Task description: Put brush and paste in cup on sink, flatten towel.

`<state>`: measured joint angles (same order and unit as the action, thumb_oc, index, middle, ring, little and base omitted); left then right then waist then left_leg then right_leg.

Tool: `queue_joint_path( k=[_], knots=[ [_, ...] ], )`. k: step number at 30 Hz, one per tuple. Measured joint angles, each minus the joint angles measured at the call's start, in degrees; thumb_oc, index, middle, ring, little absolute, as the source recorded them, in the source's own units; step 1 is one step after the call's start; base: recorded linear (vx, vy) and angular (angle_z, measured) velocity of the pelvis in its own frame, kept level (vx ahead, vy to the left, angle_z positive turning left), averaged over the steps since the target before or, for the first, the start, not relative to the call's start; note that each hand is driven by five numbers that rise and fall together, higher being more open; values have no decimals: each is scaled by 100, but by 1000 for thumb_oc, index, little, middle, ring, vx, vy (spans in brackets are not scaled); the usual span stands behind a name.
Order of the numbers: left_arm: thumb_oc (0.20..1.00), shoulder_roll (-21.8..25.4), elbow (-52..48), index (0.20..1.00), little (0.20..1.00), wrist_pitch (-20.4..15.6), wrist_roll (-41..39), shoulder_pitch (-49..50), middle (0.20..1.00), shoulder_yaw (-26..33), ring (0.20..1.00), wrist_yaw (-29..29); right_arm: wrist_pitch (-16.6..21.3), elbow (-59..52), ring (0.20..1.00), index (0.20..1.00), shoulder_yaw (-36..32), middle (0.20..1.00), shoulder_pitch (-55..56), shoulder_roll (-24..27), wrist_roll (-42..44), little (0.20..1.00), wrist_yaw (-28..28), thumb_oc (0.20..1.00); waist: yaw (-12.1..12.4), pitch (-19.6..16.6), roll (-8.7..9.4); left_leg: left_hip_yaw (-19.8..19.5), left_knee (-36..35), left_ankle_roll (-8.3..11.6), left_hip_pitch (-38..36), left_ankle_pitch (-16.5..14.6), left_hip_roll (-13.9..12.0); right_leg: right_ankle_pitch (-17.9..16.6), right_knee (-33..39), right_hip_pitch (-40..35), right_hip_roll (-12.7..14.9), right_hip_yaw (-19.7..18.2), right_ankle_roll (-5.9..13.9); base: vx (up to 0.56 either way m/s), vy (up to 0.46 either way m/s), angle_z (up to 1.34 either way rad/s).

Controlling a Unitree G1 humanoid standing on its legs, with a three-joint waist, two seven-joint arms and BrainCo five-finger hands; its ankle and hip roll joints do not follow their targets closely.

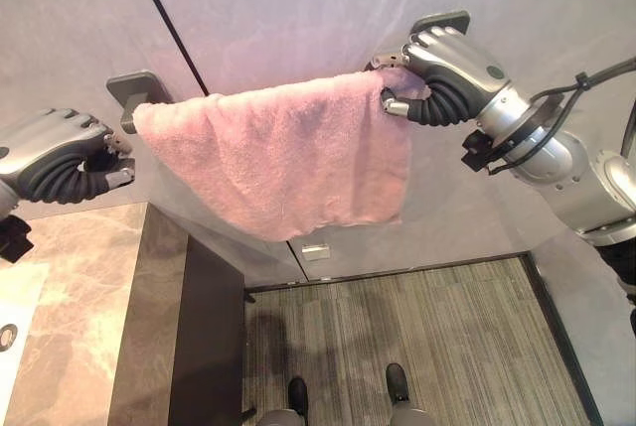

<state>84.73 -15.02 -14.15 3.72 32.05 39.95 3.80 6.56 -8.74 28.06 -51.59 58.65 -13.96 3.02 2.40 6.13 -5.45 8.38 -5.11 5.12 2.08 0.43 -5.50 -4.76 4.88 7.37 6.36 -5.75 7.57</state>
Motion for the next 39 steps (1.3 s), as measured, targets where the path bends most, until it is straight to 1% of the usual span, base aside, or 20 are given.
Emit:
queue_joint_path(
  k=[1, 2, 3, 4, 5, 7, 8, 9, 10, 14, 21, 23, 25, 27, 29, 32, 33, 36, 37, 39],
  knots=[
    [200, -52, 57, 200, 200, 0, 102, -10, 200, 4, 200, -12, -1, -15, 200, 200, -17, 200, 24, 0, -1, 200, 2, 200, -3, -5, 10, 0, 0, 0, 0, 0, 0, 0, 0, -1, -27, 1, 0, 0, 0, 0],
    [595, -114, 85, 595, 595, 8, 169, -4, 595, 1, 595, -12, -2, -39, 200, 200, -93, 200, 119, 1, 1, 200, 3, 200, -1, -20, 38, -5, 0, 0, 0, 0, -7, 0, 0, -5, -16, 8, 0, 0, 0, 0],
    [896, -138, 109, 896, 896, 23, 175, -11, 896, -3, 896, -14, -3, -39, 200, 200, -98, 200, 138, 0, 1, 200, 4, 200, -3, -30, 61, -3, 0, 0, -1, 0, -8, 0, 0, -6, -14, 8, 0, 0, 0, 0],
    [1000, -231, 142, 1000, 1000, 31, 176, -87, 1000, -43, 1000, -31, -3, -42, 200, 200, -100, 200, 145, 0, 2, 200, 13, 200, -10, -34, 74, -3, 0, 0, -2, 0, -8, 0, 1, -10, -23, 10, 0, 0, 0, 0],
    [1000, -259, 150, 1000, 1000, 34, 168, -122, 1000, -88, 1000, -42, -4, -40, 200, 200, -104, 200, 160, 0, 8, 200, 15, 200, -13, -42, 93, -6, 0, 0, -2, 0, -9, 0, 0, -12, -32, 16, 0, 0, 0, 0],
    [1000, -432, 132, 1000, 1000, 34, 109, -325, 1000, -287, 1000, -119, -6, -27, 288, 288, -134, 288, 223, 1, 16, 288, 17, 288, -18, -63, 135, -14, 0, 0, -9, 0, -14, 1, 1, -25, -27, 20, 0, 0, 0, 0],
    [1000, -585, 92, 1000, 1000, 50, 10, -507, 1000, -450, 1000, -120, -15, -25, 529, 529, -161, 529, 275, 1, 16, 529, 17, 529, -15, -70, 147, -14, 0, 0, -24, 0, -14, 1, 1, -43, -23, 22, 0, 0, 0, 0],
    [1000, -660, 57, 1000, 1000, 52, -132, -551, 1000, -522, 1000, -119, -19, -22, 580, 580, -178, 580, 309, 1, 17, 580, 13, 580, -14, -77, 160, -15, 0, 0, -27, 0, -14, 1, 1, -47, -25, 24, 0, 0, 0, 0],
    [1000, -769, -18, 1000, 1000, 50, -352, -657, 1000, -702, 1000, -116, -14, -17, 1000, 1000, -269, 1000, 407, 3, 20, 1000, 15, 1000, -5, -81, 174, -23, 0, 0, -46, 0, -14, 1, 1, -72, -10, 31, 0, 0, 0, 0],
    [1000, -869, -129, 1000, 1000, 45, -587, -683, 1000, -780, 1000, -96, 24, -75, 1000, 1000, -284, 1000, 599, 4, 17, 1000, 29, 1000, -34, -72, 207, -20, -1, 1, -122, -1, -16, 6, 2, -141, -6, 30, 4, 0, 0, 0],
    [1000, -1902, -165, 1000, 1000, 106, -873, -750, 1000, -1649, 1000, -44, 136, -163, 1000, 1000, -1003, 1000, 1639, 21, -53, 1000, -107, 1000, -134, -70, 209, -173, -2, 11, -257, 7, -26, 33, 44, -352, -2, 162, -9, -8, 1, 9],
    [1000, -2247, -115, 1000, 1000, 111, -1012, -720, 1000, -1674, 1000, -4, 158, -181, 1000, 1000, -1357, 1000, 2018, -37, -159, 1000, -272, 1000, -128, -70, 209, -173, -3, 12, -276, 7, -24, 33, 48, -370, 1, 160, -10, 0, 0, 0],
    [1000, -2312, -6, 1000, 1000, 148, -1013, -730, 1000, -1756, 1000, -3, 145, -148, 1000, 1000, -1468, 1000, 2203, -45, -230, 1000, -364, 1000, -136, -70, 211, -174, -3, 12, -286, 7, -26, 33, 34, -379, -4, 160, -10, 0, 0, 0],
    [1000, -2587, 85, 1000, 1000, 226, -1013, -726, 1000, -1883, 1000, 18, 213, -313, 1000, 1000, -2228, 1000, 2920, -381, -379, 1000, -648, 1000, -152, -66, 203, -208, -3, 11, -318, 7, -29, 36, 40, -434, -5, 176, -15, -29, 11, 5],
    [1000, -2732, 178, 1000, 1000, 213, -1013, -739, 1000, -1953, 1000, 37, 226, -327, 1000, 1000, -2459, 1000, 3214, -577, -499, 1000, -920, 1000, -206, -61, 192, -199, -3, 11, -345, 7, -24, 37, 15, -448, -2, 171, -15, -21, 11, 1],
    [1000, -3150, 377, 1000, 1000, 233, -1013, -781, 1000, -2250, 1000, 29, 338, -496, 1000, 1000, -3197, 1000, 3949, -1307, -518, 1000, -1436, 1000, -265, -49, 158, -190, -3, 6, -420, 2, -24, 55, 40, -530, 2, 170, -10, 0, 0, 0],
    [1000, -3202, 402, 1000, 1000, 243, -1012, -754, 1000, -2365, 1000, 37, 349, -494, 1000, 1000, -3238, 1000, 4076, -1336, -519, 1000, -1513, 1000, -315, -46, 153, -187, -3, 0, -441, -4, -21, 64, 41, -542, -2, 169, -7, 0, 0, 0],
    [1000, -3781, 518, 1000, 1000, 242, -1059, -795, 1000, -2603, 1000, 38, 487, -682, 1000, 1000, -3915, 1000, 4898, -1749, -492, 1000, -1769, 1000, -385, -48, 143, -167, -4, -5, -475, -9, -28, 79, 47, -556, -2, 160, -8, -7, -6, -1],
    [1000, -4163, 639, 1000, 1000, 242, -1168, -857, 1000, -2678, 1000, 11, 518, -680, 1000, 1000, -4123, 1000, 5205, -1904, -489, 1000, -1830, 1000, -419, -59, 116, -177, -6, -12, -493, -13, -23, 92, 50, -592, 9, 169, -3, 0, 0, 0],
    [1000, -4472, 799, 1000, 1000, 260, -1275, -831, 1000, -2925, 1000, 6, 561, -619, 1000, 1000, -4222, 1000, 5544, -2108, -459, 1000, -1913, 1000, -542, -71, 105, -170, -5, -18, -510, -16, -22, 95, 50, -598, 4, 162, 0, -33, -27, 1]
  ],
)
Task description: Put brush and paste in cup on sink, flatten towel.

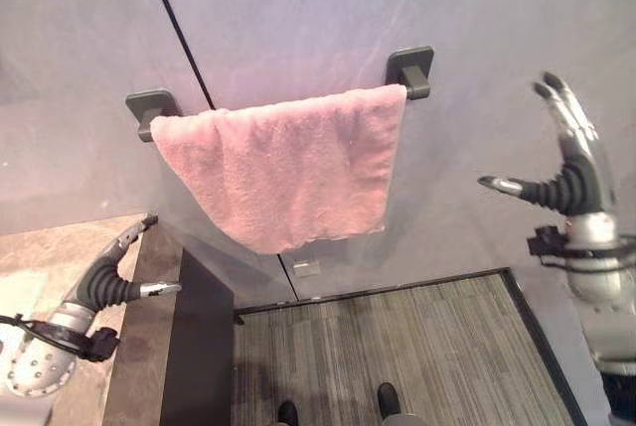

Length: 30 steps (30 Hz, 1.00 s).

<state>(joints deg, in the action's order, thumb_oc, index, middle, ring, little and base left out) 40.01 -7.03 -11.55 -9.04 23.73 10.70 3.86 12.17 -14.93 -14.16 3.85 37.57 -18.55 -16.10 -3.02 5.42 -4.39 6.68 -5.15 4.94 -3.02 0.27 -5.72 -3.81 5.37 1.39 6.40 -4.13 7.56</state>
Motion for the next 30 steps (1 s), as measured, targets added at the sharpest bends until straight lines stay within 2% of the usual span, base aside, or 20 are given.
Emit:
queue_joint_path(
  k=[1, 2, 3, 5, 6, 7, 8, 9, 11, 13, 14, 15, 16, 18, 23, 24, 25, 26, 29, 30],
  knots=[
    [1000, -555, 204, 1000, 1000, -9, -61, -76, 1000, -80, 1000, -24, 123, 100, 1000, 1000, -247, 1000, 267, -468, 117, 1000, -43, 1000, -79, -19, -15, -4, -1, 0, -10, 0, -3, 22, 1, -19, -1, 9, -3, -75, -35, 1],
    [1000, -899, 459, 1000, 1000, 6, -216, -147, 1000, -257, 1000, -39, 128, 305, 1000, 1000, -281, 1000, 488, -757, 402, 1000, -83, 1000, -98, -35, -34, -2, -1, -6, -20, -4, -6, 25, 1, -26, -1, 2, -4, -60, -26, -1],
    [1000, -923, 627, 1000, 1000, 32, -233, -147, 1000, -464, 1000, -26, 116, 472, 1000, 1000, -246, 1000, 597, -794, 543, 1000, -80, 1000, -136, -34, -41, 8, -1, -7, -16, -5, -5, 26, 0, -7, -4, -10, -1, -78, -62, -7],
    [1000, -1386, 988, 1000, 1000, 58, -411, -159, 1000, -598, 1000, -40, 149, 1007, 1000, 1000, -248, 1000, 955, -929, 1063, 1000, 44, 1000, -242, -43, -36, 15, -1, -8, 18, -3, -7, 29, -6, 46, -7, -18, 11, -42, -47, -3],
    [1000, -1781, 1259, 1000, 1000, 63, -491, -217, 1000, -583, 1000, -74, 114, 1299, 1000, 1000, -257, 1000, 1155, -1060, 1476, 1000, 208, 1000, -248, -50, -45, 8, -2, -10, -1, -6, -16, 32, 1, 4, -13, -12, 9, -27, -37, 0],
    [1000, -1862, 1336, 1000, 1000, 99, -534, -210, 1000, -666, 1000, -87, 60, 1392, 1000, 1000, -200, 1000, 1284, -1113, 1633, 1000, 294, 1000, -266, -47, -42, 13, -1, -13, -6, -8, -21, 34, 0, 6, -20, -14, 7, -47, -59, -1],
    [1000, -2030, 1504, 1000, 1000, 81, -599, -151, 1000, -728, 1000, -90, 178, 1879, 1000, 1000, -89, 1000, 1414, -1225, 2072, 1000, 477, 1000, -293, -59, -11, 15, 0, -10, -11, -4, -42, 31, 0, 1, -41, -17, 2, -42, -62, -1],
    [1000, -2222, 1864, 1000, 1000, 70, -621, -222, 1000, -780, 1000, -121, 130, 2608, 1000, 1000, 170, 1000, 1366, -1292, 2475, 1000, 659, 1000, -296, -70, 38, 12, 1, -8, -54, -3, -57, 36, -1, -39, -61, -9, -10, -39, -57, -1],
    [1000, -2246, 2401, 1000, 1000, 167, -611, -352, 1000, -1047, 1000, -121, -57, 3527, 1000, 1000, 556, 1000, 1378, -1312, 2877, 1000, 927, 1000, -265, -70, 72, 4, -1, -17, -104, -11, -71, 51, 1, -100, -69, 0, -19, -27, -60, 1],
    [1000, -2263, 2591, 1000, 1000, 161, -605, -316, 1000, -1143, 1000, -146, -73, 3822, 1000, 1000, 735, 1000, 1430, -1368, 3042, 1000, 1056, 1000, -268, -58, 77, 8, 0, -31, -104, -17, -65, 45, 1, -104, -60, -6, -14, -26, -62, 0],
    [1000, -2319, 3094, 1000, 1000, 111, -586, -478, 1000, -1184, 1000, -232, -36, 4533, 1000, 1000, 941, 1000, 1176, -1366, 3153, 1000, 1118, 1000, -266, -66, 91, 7, 0, -20, -185, -12, -66, 51, 1, -165, -62, -4, -13, -40, -52, 1],
    [1000, -2428, 3604, 1000, 1000, 178, -572, -680, 1000, -1220, 1000, -365, -176, 5086, 1000, 1000, 1287, 1000, 995, -1385, 3336, 1000, 1188, 1000, -231, -116, 139, 4, -1, -67, -187, -42, -71, 70, 0, -164, -67, 0, -38, -40, -52, 1],
    [1000, -2476, 3784, 1000, 1000, 182, -570, -751, 1000, -1229, 1000, -425, -204, 5274, 1000, 1000, 1445, 1000, 889, -1447, 3406, 1000, 1227, 1000, -232, -122, 145, 4, -1, -67, -192, -42, -73, 68, 0, -165, -72, -2, -41, -58, -74, -2],
    [1000, -2451, 3896, 1000, 1000, 191, -562, -832, 1000, -1542, 1000, -570, -243, 5312, 1000, 1000, 2014, 1000, 765, -1487, 3460, 1000, 1382, 1000, -233, -108, 156, 1, -1, -70, -171, -42, -77, 41, -42, -147, -106, -10, -26, -62, -85, -1],
    [1000, -2407, 3848, 1000, 1000, 187, -561, -1000, 1000, -1743, 1000, -681, -240, 5123, 1000, 1000, 2376, 1000, 537, -1466, 3224, 1000, 1436, 1000, -228, -38, 199, -48, 1, -32, -149, -15, -127, 30, -49, -146, -153, 14, -54, -43, -125, 6],
    [1000, -2333, 3864, 1000, 1000, 183, -561, -1247, 1000, -1810, 1000, -755, -240, 5117, 1000, 1000, 2479, 1000, 417, -1466, 3226, 1000, 1493, 1000, -212, 58, 233, -166, 3, 27, -67, 21, -245, 32, -48, -133, -284, 97, -112, -6, -171, 21],
    [1000, -2308, 3866, 1000, 1000, 183, -561, -1292, 1000, -1828, 1000, -754, -240, 5124, 1000, 1000, 2497, 1000, 387, -1466, 3227, 1000, 1514, 1000, -205, 89, 242, -190, 3, 27, -68, 21, -277, 50, -48, -134, -323, 106, -163, -18, -148, 19],
    [1000, -2269, 3904, 1000, 1000, 172, -561, -1349, 1000, -1827, 1000, -762, -241, 5128, 1000, 1000, 2573, 1000, 292, -1450, 3236, 1000, 1536, 1000, -155, 156, 258, -380, 125, 32, -29, 13, -266, 77, -49, -113, -391, 61, -274, -34, -81, -17],
    [1000, -2305, 4293, 1000, 1000, 172, -561, -1569, 1000, -1856, 1000, -796, -243, 5164, 1000, 1000, 2597, 1000, 141, -1421, 3367, 1000, 1636, 1000, -78, 306, 329, -1255, 633, -98, 216, -62, -145, 51, -48, -136, -302, -142, -315, 6, 3, -28],
    [1000, -2390, 4511, 1000, 1000, 185, -561, -1598, 1000, -1862, 1000, -805, -244, 5173, 1000, 1000, 2559, 1000, 86, -1426, 3481, 1000, 1654, 1000, -99, 320, 280, -1205, 722, -64, 253, -48, -75, 46, -49, -127, -246, -123, -277, 27, 49, 0]
  ],
)
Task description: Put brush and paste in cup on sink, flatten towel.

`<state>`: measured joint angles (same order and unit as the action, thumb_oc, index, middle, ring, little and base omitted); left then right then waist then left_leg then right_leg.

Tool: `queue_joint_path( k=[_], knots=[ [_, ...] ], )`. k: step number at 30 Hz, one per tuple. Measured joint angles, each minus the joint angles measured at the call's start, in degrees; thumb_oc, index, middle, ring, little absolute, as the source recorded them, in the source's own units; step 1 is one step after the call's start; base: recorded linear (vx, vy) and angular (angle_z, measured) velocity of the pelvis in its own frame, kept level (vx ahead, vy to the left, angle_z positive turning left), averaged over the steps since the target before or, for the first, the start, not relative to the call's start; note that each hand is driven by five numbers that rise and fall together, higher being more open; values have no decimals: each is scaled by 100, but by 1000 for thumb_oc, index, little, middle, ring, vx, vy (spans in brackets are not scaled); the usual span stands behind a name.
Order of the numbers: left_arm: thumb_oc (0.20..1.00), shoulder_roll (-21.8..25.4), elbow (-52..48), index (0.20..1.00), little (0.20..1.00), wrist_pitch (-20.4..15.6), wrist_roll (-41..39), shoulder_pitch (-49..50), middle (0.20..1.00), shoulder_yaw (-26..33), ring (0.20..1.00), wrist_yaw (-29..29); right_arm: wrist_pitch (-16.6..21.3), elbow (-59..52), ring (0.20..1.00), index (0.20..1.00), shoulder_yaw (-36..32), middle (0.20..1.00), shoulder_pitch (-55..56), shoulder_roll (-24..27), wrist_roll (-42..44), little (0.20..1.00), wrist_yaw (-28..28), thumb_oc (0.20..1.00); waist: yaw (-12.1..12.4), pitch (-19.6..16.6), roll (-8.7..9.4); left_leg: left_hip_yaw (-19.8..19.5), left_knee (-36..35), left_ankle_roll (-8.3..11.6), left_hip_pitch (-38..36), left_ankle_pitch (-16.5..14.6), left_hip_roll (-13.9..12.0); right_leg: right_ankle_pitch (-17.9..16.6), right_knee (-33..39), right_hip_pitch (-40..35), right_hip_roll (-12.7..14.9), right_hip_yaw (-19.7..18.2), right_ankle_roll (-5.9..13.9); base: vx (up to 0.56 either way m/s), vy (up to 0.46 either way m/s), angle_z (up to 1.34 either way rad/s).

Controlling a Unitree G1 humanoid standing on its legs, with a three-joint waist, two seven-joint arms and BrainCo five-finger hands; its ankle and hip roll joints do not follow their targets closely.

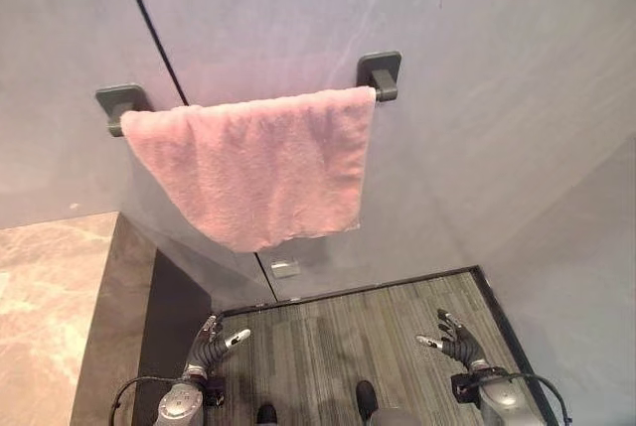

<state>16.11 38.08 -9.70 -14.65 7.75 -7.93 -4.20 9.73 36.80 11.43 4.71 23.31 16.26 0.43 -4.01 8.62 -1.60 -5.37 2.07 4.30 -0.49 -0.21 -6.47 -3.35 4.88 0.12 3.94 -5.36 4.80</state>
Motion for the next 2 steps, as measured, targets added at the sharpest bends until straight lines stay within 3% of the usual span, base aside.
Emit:
queue_joint_path(
  k=[2],
  knots=[
    [1000, -82, -13, 1000, 1000, -16, 1, -9, 1000, -4, 1000, 0, -54, 21, 1000, 1000, 22, 1000, 52, -18, 106, 1000, -1, 1000, -38, -5, -54, -27, -25, 4, 13, -2, 59, -1, 12, -2, 65, 46, 39, 13, 77, 15]
  ],
)
